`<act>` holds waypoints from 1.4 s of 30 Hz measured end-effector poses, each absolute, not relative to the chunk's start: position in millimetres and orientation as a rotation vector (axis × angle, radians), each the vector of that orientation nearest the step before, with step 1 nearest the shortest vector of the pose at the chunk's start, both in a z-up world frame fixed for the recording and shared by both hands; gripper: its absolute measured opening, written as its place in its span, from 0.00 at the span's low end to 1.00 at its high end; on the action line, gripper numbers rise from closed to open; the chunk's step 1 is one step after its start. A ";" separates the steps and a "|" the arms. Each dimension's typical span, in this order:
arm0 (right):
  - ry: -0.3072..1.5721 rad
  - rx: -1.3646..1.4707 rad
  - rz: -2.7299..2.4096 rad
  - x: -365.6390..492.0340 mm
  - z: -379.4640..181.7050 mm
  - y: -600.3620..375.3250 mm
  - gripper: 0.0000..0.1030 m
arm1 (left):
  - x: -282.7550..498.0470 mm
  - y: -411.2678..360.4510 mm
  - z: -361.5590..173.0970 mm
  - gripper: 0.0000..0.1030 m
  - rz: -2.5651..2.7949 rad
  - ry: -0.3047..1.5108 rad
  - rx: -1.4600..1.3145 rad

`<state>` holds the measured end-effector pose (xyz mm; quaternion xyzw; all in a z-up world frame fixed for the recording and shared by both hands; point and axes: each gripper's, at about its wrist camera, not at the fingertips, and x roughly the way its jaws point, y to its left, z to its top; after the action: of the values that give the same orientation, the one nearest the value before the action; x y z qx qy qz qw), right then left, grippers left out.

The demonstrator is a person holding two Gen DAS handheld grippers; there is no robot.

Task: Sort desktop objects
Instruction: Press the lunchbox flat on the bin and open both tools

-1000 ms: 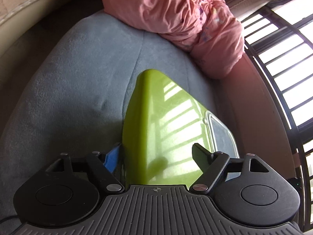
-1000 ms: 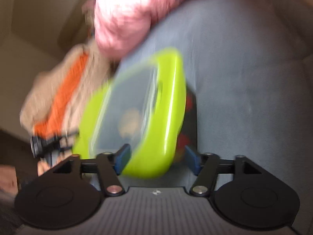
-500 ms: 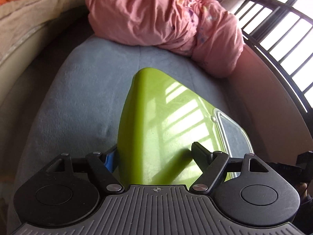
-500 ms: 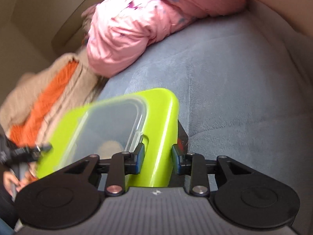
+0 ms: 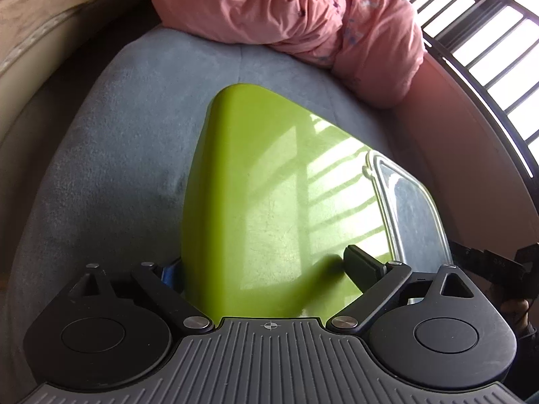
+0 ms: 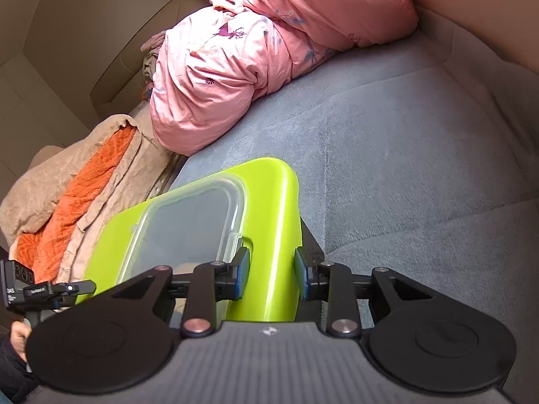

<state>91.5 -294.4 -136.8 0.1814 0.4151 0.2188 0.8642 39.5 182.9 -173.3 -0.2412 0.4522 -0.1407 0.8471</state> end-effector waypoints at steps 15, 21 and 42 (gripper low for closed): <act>0.913 0.477 0.446 71.6 -135.6 -313.0 0.57 | 31.2 203.7 -145.2 0.94 -0.223 0.901 -0.501; 0.923 0.578 0.421 36.0 -105.2 -335.1 0.66 | 30.5 189.3 -89.2 0.95 -0.111 0.947 -0.317; 1.009 0.527 0.529 -18.7 59.9 -221.6 1.00 | -46.9 57.3 46.7 1.00 -0.062 0.957 -0.141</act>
<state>-18.7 -221.6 59.9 0.2467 0.4720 0.2475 0.8094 -46.9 57.3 46.7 -0.0677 0.4598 -0.0299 0.8849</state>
